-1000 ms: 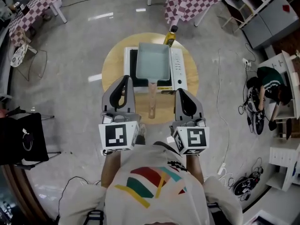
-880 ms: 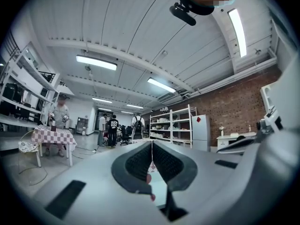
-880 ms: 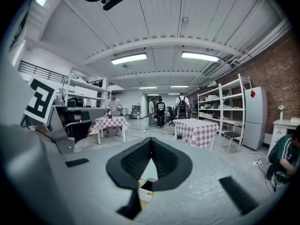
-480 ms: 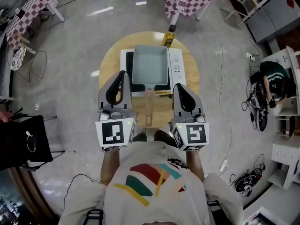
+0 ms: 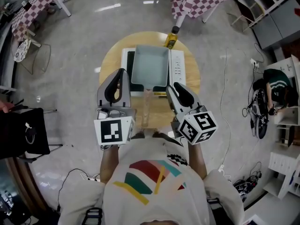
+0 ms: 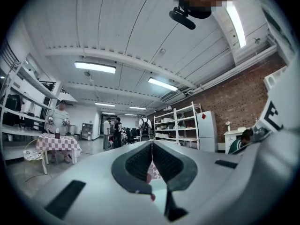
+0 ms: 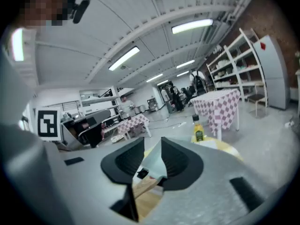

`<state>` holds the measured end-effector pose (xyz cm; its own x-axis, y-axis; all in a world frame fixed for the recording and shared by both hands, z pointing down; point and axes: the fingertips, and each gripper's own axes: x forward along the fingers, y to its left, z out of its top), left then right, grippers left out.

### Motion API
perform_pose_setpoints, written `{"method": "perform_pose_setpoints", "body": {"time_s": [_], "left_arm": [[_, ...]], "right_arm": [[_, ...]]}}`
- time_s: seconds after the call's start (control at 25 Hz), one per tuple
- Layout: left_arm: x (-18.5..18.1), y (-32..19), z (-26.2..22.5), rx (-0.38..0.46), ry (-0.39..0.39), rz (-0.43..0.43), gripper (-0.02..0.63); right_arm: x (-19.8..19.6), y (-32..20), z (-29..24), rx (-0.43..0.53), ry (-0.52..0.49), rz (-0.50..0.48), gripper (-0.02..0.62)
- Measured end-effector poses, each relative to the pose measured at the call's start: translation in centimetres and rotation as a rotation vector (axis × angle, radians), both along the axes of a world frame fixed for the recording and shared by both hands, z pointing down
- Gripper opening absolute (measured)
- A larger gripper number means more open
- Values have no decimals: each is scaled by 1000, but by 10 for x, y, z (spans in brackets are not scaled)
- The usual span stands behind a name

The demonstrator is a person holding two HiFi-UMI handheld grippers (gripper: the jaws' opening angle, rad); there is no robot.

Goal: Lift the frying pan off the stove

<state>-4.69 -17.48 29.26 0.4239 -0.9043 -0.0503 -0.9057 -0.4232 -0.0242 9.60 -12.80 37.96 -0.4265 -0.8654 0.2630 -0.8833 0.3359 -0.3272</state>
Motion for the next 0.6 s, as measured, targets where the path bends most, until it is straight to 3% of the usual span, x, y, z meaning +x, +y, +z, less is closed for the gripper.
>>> {"method": "perform_pose_setpoints", "body": {"time_s": [0.24,0.44,0.6], "left_arm": [[-3,-1,-3,20,12,-34,6],[-4,0,-1,16,0,-38,6],[-8,4,12,-22,-23,-41,6]], "right_arm": [[-7,5,45,-214,-294,-136,135],[-10,0,76,-342,-595,-177,180],[-14,8,121,-501,-735,-183,192]]}}
